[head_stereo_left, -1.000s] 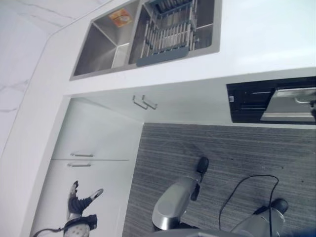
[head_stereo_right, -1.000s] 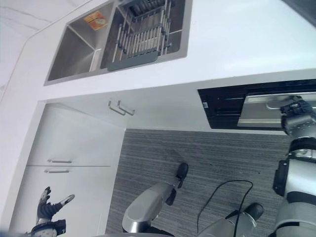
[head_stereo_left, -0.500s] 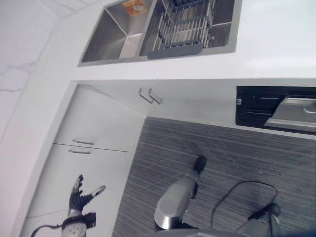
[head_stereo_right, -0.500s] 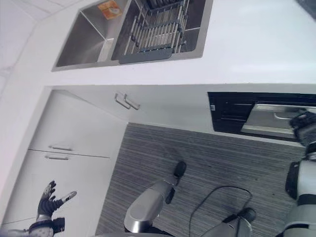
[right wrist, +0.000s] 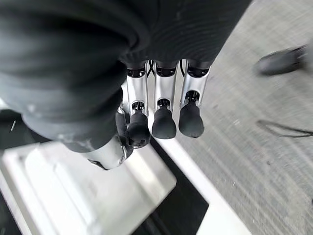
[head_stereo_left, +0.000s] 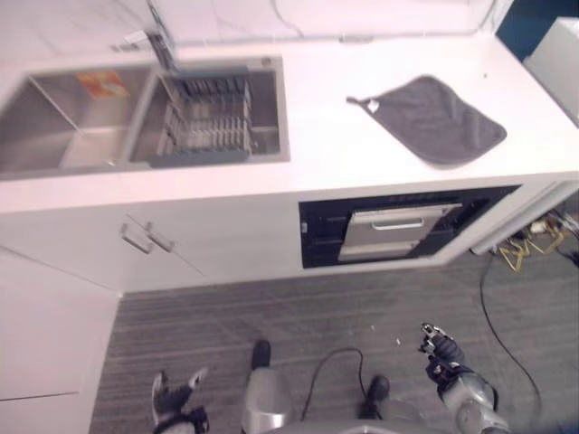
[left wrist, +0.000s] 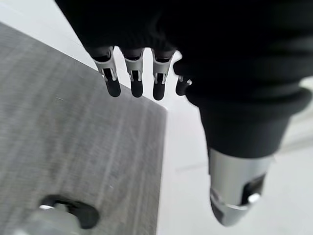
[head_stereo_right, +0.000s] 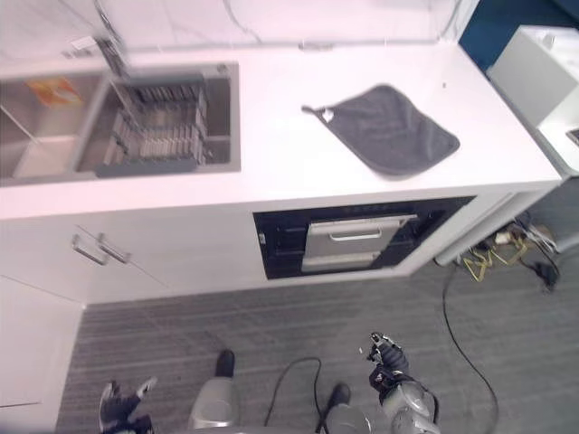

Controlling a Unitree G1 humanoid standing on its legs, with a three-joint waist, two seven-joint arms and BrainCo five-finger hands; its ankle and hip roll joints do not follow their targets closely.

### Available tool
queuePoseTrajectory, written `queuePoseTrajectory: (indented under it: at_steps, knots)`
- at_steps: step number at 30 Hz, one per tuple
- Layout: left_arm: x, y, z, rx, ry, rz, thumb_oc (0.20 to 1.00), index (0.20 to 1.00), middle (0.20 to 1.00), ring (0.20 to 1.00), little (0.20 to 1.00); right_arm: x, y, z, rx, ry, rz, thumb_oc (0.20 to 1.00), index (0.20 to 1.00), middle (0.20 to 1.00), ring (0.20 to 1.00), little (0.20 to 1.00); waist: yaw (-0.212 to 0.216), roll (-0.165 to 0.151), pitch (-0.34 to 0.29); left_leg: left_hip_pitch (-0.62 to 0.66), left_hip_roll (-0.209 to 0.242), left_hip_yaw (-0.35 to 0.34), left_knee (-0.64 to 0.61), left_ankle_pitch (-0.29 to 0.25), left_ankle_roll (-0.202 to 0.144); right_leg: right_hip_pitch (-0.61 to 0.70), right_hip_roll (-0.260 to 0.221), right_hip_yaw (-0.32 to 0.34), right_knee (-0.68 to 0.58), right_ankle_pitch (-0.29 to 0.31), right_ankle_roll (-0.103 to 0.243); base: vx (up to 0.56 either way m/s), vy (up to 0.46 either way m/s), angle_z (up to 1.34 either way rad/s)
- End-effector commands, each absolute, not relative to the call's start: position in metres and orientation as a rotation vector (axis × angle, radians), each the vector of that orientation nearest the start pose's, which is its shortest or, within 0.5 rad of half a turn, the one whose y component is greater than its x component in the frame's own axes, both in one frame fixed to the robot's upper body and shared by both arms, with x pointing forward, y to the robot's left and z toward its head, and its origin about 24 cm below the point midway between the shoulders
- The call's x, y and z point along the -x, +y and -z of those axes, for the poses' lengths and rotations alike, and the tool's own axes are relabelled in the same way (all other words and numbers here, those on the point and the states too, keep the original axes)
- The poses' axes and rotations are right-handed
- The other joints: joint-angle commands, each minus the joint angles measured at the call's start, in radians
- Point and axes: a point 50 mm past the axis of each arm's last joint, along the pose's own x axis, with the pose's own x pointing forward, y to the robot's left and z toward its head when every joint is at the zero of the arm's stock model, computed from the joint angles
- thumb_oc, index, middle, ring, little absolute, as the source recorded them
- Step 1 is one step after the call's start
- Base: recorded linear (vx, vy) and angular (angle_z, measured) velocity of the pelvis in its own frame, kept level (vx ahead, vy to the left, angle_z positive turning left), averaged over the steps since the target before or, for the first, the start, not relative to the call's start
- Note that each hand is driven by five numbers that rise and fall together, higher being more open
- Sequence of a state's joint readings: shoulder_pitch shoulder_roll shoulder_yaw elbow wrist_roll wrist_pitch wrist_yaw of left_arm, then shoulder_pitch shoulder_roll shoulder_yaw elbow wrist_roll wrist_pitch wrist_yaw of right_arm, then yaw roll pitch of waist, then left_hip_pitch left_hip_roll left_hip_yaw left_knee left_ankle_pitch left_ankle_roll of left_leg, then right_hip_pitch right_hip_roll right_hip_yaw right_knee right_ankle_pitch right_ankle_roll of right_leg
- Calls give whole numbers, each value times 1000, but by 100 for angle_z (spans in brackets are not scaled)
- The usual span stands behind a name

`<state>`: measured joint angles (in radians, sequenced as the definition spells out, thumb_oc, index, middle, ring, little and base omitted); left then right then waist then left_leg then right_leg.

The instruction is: Place the dishes in the dishwasher.

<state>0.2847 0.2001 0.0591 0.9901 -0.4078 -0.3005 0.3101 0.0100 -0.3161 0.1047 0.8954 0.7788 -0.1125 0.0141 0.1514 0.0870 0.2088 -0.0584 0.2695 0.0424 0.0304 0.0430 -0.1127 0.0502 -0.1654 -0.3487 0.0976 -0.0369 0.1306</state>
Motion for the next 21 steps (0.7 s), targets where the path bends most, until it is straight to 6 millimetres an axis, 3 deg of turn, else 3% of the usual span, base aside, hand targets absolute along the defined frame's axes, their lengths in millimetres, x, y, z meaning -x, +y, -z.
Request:
queuePoseTrajectory:
  at_steps: [1, 4, 5, 6, 8, 10, 13, 17, 21]
  knots:
    - [-85, 279, 127, 43, 801, -578, 1000, 1000, 1000, 1000, 1000, -183, -252, 104, -283, 663, 330, 253, 253, 253, 253, 253, 0, -86, 81, -98, -45, 91, 151, 28, -12, 110, -38, -10, -49, -27, -43, -200, 5, 84]
    - [-85, 279, 127, 43, 801, -578, 1000, 1000, 1000, 1000, 1000, -183, -252, 104, -283, 663, 330, 253, 253, 253, 253, 253, 0, -86, 80, -99, -45, 90, 152, 28, -12, 109, -38, -10, -49, -27, -43, -105, 33, 72]
    - [-99, 270, 130, 67, 851, -519, 1000, 1000, 1000, 1000, 1000, -170, -262, 111, -215, 756, 337, 1000, 1000, 1000, 1000, 1000, -37, -112, 62, -57, -95, 162, 312, -18, -8, 100, -60, -40, -89, 21, -39, -255, 532, 15]
    - [-117, 252, 138, 60, 931, -452, 1000, 1000, 1000, 1000, 1000, -152, -260, 128, -270, 879, 395, 1000, 1000, 1000, 1000, 1000, -74, -87, 17, 151, -144, 205, -13, -63, 21, 82, -71, -76, -74, 63, 7, -260, 595, 35]
    - [-116, 250, 142, 4, 976, -411, 1000, 1000, 1000, 1000, 1000, -143, -252, 136, -290, 934, 366, 1000, 1000, 1000, 1000, 1000, -81, -87, -1, 200, -169, 200, -96, -54, 31, 48, -100, -83, -45, 117, 29, -39, 421, 124]
    - [-113, 254, 145, -102, 1022, -366, 1000, 1000, 1000, 1000, 1000, -128, -245, 146, -347, 996, 354, 1000, 1000, 1000, 1000, 1000, -101, -93, -22, 208, -185, 193, -118, -69, 48, 1, -112, -63, 14, 146, 47, -8, 194, 29]
    - [-113, 254, 149, -89, 1070, -395, 1000, 1000, 1000, 1000, 1000, -97, -234, 159, -324, 1138, 344, 1000, 1000, 1000, 1000, 1000, -164, -87, -69, 185, -197, 115, -118, -74, 79, -9, 6, 112, -25, 50, 7, 23, 49, 22]
    - [-98, 245, 156, -15, 1115, -407, 1000, 1000, 1000, 1000, 1000, -75, -232, 166, -256, 1262, 311, 1000, 1000, 1000, 1000, 1000, -158, -105, -107, 202, -217, 111, -118, -91, 84, 53, 19, 140, -148, 78, 3, 29, -50, 48]
    - [-85, 246, 159, 46, 1145, -466, 1000, 1000, 1000, 1000, 1000, -72, -236, 166, -193, 1290, 277, 1000, 1000, 1000, 1000, 1000, -147, -112, -131, 218, -209, 108, -118, -93, 79, 89, 36, 155, -168, 68, -7, 77, -76, -5]
